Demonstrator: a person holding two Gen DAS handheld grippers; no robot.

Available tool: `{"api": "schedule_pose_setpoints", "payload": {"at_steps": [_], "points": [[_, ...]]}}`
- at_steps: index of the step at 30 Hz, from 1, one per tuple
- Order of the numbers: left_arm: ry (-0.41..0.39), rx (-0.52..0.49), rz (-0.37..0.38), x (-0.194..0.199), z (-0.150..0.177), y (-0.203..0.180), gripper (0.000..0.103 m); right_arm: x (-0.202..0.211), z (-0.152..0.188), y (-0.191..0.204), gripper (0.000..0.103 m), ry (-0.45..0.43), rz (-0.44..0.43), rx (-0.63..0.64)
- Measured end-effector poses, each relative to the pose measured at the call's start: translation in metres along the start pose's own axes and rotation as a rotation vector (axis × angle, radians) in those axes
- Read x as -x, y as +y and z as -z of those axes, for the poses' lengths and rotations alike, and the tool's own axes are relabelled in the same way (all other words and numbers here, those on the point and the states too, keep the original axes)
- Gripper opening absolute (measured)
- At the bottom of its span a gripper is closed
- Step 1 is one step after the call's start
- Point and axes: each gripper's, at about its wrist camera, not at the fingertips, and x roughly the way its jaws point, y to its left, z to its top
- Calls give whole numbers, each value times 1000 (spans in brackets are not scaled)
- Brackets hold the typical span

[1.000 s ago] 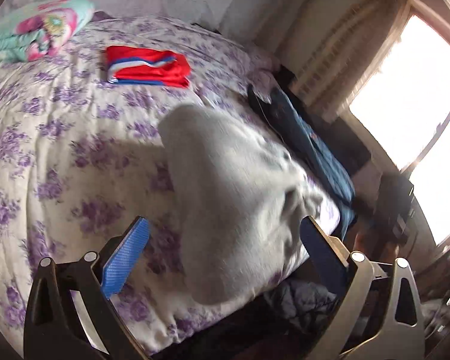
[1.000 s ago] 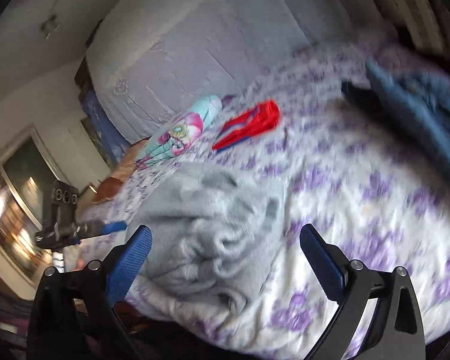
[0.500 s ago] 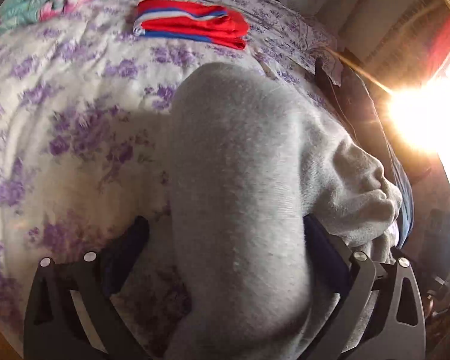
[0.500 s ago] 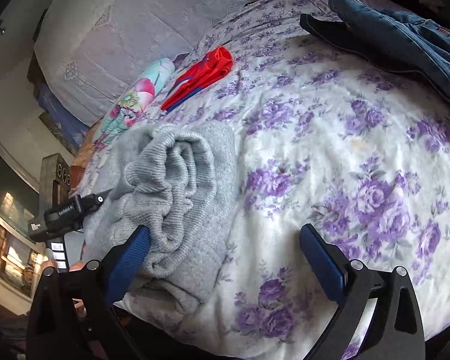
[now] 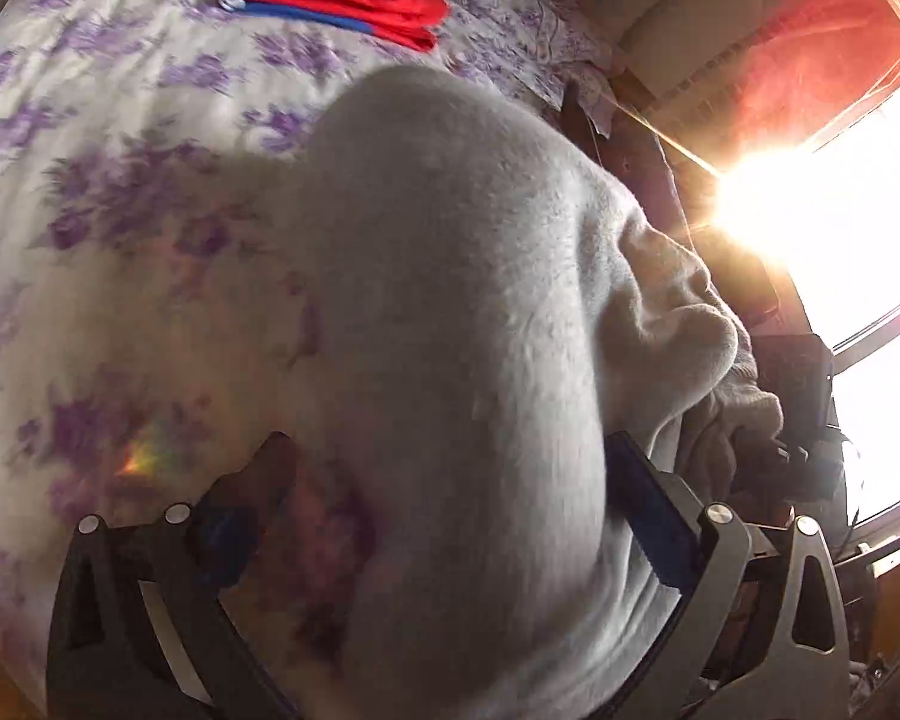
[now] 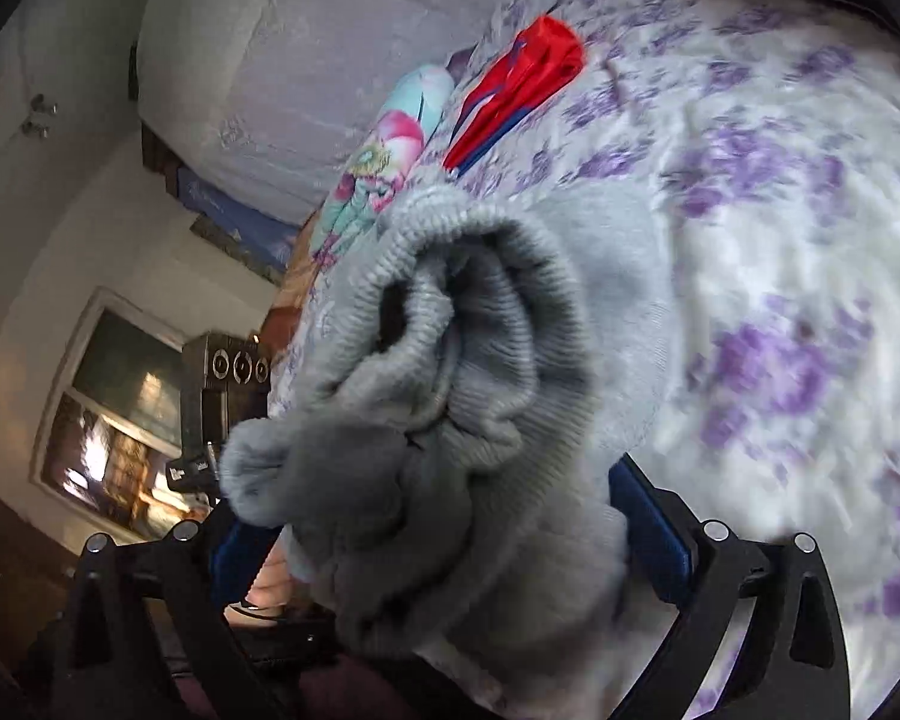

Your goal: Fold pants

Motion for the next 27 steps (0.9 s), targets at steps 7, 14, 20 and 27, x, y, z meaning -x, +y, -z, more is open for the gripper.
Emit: {"api": "schedule_pose_setpoints", "payload": {"at_steps": [7, 14, 20, 27], "points": [[-58, -37, 46, 18, 5, -18, 76, 27, 11, 16, 61, -80, -18, 78], [-185, -80, 58, 79, -19, -56, 75, 56, -24, 76, 60, -176, -108, 243], [-260, -93, -4, 113, -135, -63, 76, 36, -151, 115, 61, -244, -37, 331], [-357, -42, -115, 73, -300, -12, 82, -58, -316, 82, 74, -341, 116, 343]]}}
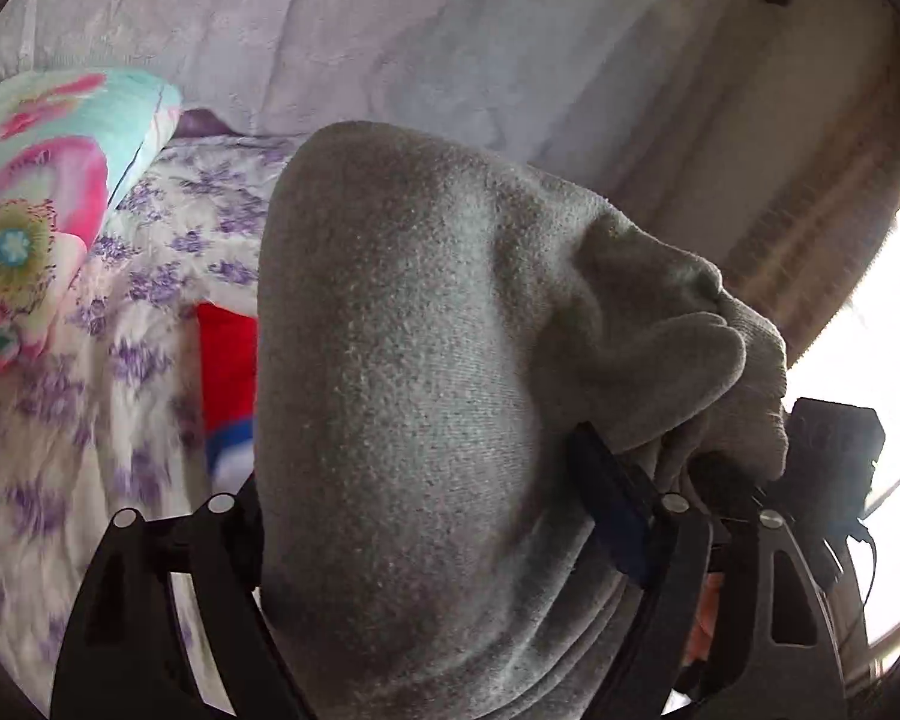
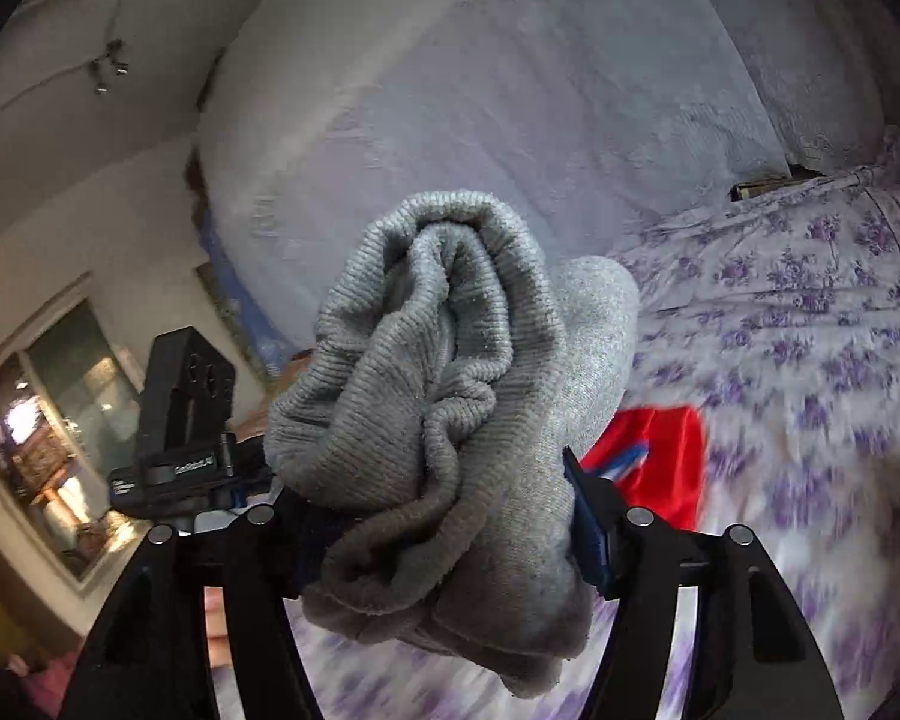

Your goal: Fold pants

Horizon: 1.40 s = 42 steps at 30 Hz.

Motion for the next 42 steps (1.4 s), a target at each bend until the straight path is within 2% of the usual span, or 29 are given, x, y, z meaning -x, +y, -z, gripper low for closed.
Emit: {"api": "schedule_pose_setpoints", "payload": {"at_steps": [2, 3, 4, 5, 6, 7, 9, 12, 14, 15, 17, 18, 20, 21, 25, 27, 29, 32, 38, 42], "points": [[37, 69, -49, -47, -9, 39, 83, -51, 4, -31, 84, 26, 125, -27], [85, 116, -104, -81, -9, 66, 83, -85, 14, -55, 86, 60, 256, -43], [131, 171, -170, -107, -8, 91, 87, -105, 24, -69, 86, 99, 347, -42], [158, 241, -152, -123, -5, 112, 96, -120, 32, -80, 91, 118, 378, -35], [140, 319, -82, -123, -4, 128, 98, -120, 37, -86, 95, 84, 348, -44], [122, 328, -62, -117, -7, 129, 98, -109, 40, -84, 95, 33, 339, -52], [89, 255, -91, -94, -13, 115, 97, -82, 35, -69, 95, -38, 327, -40], [-14, 193, -121, -30, -11, 94, 97, -19, 34, -41, 99, -185, 329, 9], [-74, 127, -180, 8, 0, 74, 97, 24, 44, -15, 99, -189, 360, 29], [-122, 57, -260, 38, 18, 51, 98, 37, 50, -3, 99, -177, 374, 41], [-170, -71, -373, 75, 51, 13, 98, 71, 75, 31, 99, -128, 421, 106], [-197, -140, -453, 97, 78, -9, 98, 87, 90, 48, 99, -114, 435, 137], [-231, -213, -544, 122, 124, -39, 98, 121, 131, 80, 99, -81, 457, 187], [-226, -241, -563, 136, 156, -56, 98, 129, 144, 87, 99, -71, 449, 196], [-169, -239, -533, 153, 225, -74, 98, 174, 206, 115, 99, -69, 455, 209], [-188, -235, -538, 162, 254, -76, 98, 182, 227, 121, 99, -66, 468, 225], [-206, -245, -581, 170, 273, -77, 98, 189, 243, 122, 99, -66, 486, 230], [-191, -235, -604, 173, 288, -79, 98, 201, 258, 121, 99, -54, 476, 190], [-250, -210, -667, 197, 300, -78, 98, 222, 265, 128, 99, -94, 486, 186], [-267, -216, -657, 202, 302, -82, 98, 224, 268, 138, 99, -110, 485, 212]]}}
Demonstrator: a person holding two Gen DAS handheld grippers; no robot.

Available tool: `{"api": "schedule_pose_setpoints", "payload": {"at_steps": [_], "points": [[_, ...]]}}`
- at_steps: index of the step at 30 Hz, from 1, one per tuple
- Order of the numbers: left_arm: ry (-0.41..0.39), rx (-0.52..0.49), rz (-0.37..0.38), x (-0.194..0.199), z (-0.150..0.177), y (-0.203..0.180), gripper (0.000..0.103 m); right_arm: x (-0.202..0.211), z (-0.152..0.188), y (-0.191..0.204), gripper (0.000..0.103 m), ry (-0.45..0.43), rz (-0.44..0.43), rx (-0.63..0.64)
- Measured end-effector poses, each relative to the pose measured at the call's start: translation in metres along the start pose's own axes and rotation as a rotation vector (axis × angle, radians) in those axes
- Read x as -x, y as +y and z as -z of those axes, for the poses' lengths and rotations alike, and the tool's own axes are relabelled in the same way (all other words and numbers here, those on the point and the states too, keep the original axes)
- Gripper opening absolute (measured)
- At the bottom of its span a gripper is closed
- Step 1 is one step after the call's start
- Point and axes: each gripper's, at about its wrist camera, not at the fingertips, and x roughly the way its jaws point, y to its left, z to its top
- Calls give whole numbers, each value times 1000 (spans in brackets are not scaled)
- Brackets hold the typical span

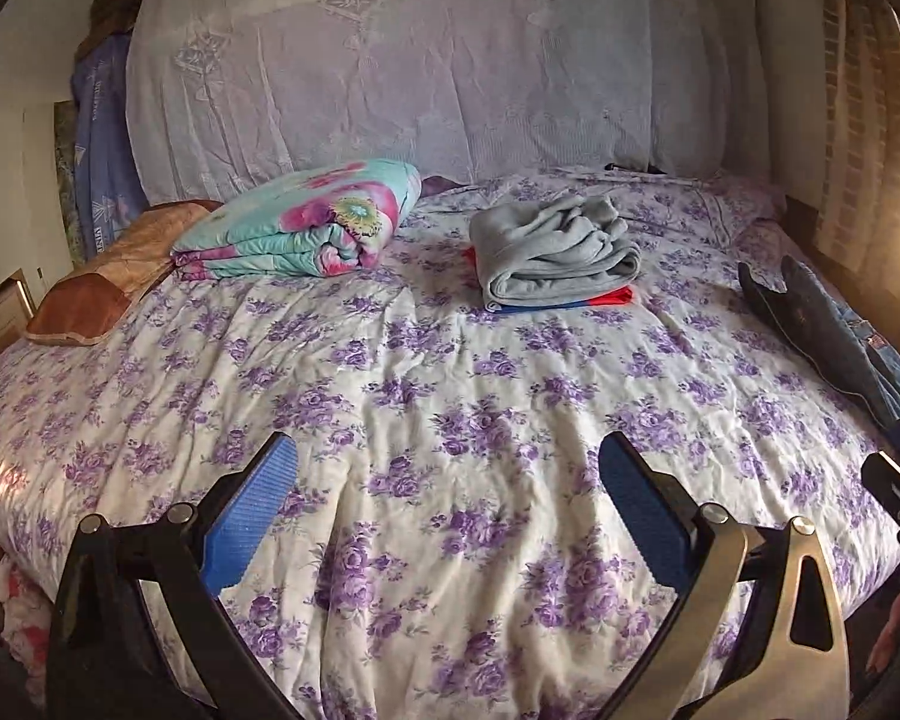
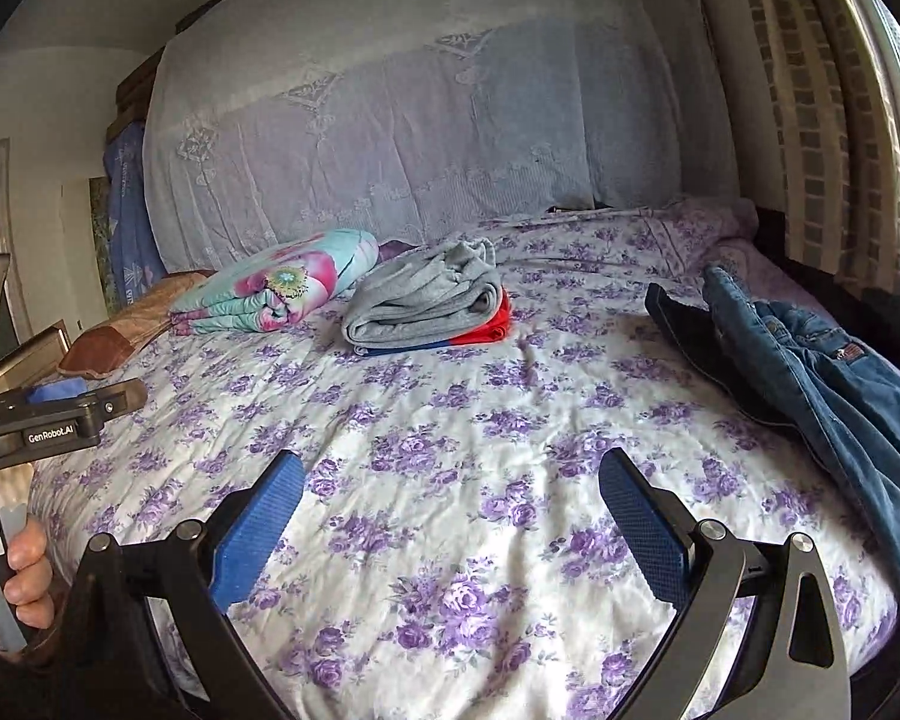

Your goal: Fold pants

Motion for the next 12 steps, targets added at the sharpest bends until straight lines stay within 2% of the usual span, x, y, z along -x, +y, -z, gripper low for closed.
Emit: {"api": "schedule_pose_setpoints", "payload": {"at_steps": [5, 9, 12], "points": [[-19, -1, 9, 5, -1, -1, 98, 3, 3, 8, 99, -7, -9, 20], [-34, -20, -23, 5, 1, -5, 98, 6, 4, 10, 99, -24, 1, 33], [-12, -26, -15, 2, 3, -6, 98, 5, 5, 8, 99, -22, 9, 30]]}}
